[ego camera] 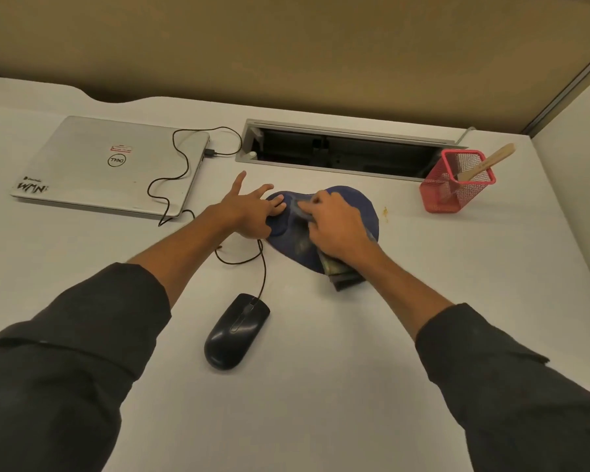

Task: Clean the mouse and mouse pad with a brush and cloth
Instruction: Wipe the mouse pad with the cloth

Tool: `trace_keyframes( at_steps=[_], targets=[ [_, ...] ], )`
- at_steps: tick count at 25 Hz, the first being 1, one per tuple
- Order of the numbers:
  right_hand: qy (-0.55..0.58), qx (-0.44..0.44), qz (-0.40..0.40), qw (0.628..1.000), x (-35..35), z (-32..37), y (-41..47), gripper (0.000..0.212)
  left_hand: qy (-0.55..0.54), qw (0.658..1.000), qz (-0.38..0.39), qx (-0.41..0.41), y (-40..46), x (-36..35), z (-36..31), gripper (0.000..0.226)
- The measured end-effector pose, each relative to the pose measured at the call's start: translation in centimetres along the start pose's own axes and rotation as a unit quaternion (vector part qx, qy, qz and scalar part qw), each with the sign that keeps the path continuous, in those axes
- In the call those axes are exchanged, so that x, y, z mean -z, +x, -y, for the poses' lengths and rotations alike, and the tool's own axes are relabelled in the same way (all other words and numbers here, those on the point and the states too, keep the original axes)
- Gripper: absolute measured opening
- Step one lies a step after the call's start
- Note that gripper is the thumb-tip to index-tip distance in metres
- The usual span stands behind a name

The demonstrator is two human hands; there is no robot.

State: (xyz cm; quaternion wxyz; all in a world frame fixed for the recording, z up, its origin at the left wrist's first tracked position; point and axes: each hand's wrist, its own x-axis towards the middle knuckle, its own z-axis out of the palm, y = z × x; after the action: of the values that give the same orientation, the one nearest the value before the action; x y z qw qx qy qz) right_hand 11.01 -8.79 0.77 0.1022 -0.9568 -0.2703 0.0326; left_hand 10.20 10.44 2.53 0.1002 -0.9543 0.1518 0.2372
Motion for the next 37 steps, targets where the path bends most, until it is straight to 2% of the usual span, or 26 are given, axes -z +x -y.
trace_keyframes(
  at_steps=[2, 5, 8, 11, 14, 16, 19, 23, 27, 31, 34, 37],
  targets=[
    [-0.064, -0.064, -0.015, 0.996, -0.4, -0.2, 2.1, 0.035, 0.000, 1.000, -0.012, 0.002, -0.2, -0.4, 0.0, 0.068],
    [-0.165, -0.033, -0.004, 0.986, -2.5, 2.0, 1.1, 0.046, 0.016, 1.000, -0.019, -0.004, -0.1, -0.9, 0.1, 0.069],
    [-0.133, 0.033, -0.027, 0.990, -3.6, 3.4, -2.6, 0.048, 0.025, 0.999, -0.028, -0.009, 0.0, -0.9, 0.3, 0.066],
    [-0.064, 0.107, 0.026, 0.992, -3.1, 3.2, -4.8, 0.044, 0.028, 0.999, -0.021, -0.012, 0.0, -0.6, 0.2, 0.066],
    [-0.020, 0.019, 0.013, 1.000, -1.5, 2.2, -1.8, 0.038, 0.050, 0.999, -0.016, -0.002, -0.2, -0.1, -0.1, 0.065],
    [-0.083, -0.029, -0.005, 0.996, -1.4, 3.1, -0.6, 0.039, 0.066, 0.998, -0.021, 0.002, -0.3, 0.0, -0.4, 0.064],
    [-0.151, -0.021, 0.002, 0.988, -3.0, 6.4, -2.7, 0.037, 0.073, 0.997, -0.036, 0.002, -0.3, -0.3, -0.6, 0.064],
    [-0.089, 0.055, 0.044, 0.994, -2.3, 6.0, -4.8, 0.034, 0.045, 0.997, -0.055, -0.002, -0.3, -1.3, -0.5, 0.066],
    [-0.037, -0.044, -0.053, 0.997, 0.4, 2.0, 2.2, 0.026, 0.017, 0.998, -0.060, 0.008, -0.1, -1.6, -0.3, 0.070],
    [-0.100, -0.016, -0.007, 0.995, -1.5, 1.9, 5.2, 0.032, 0.013, 0.999, -0.045, 0.008, 0.1, -1.4, -0.3, 0.074],
    [-0.105, -0.021, -0.020, 0.994, -2.3, 1.6, 3.2, 0.037, 0.020, 0.999, -0.041, 0.005, -0.1, -1.4, -0.2, 0.073],
    [-0.122, 0.008, -0.025, 0.992, -3.1, 2.3, -1.3, 0.042, 0.058, 0.997, -0.053, 0.000, -0.3, -1.2, -0.8, 0.074]
  ],
)
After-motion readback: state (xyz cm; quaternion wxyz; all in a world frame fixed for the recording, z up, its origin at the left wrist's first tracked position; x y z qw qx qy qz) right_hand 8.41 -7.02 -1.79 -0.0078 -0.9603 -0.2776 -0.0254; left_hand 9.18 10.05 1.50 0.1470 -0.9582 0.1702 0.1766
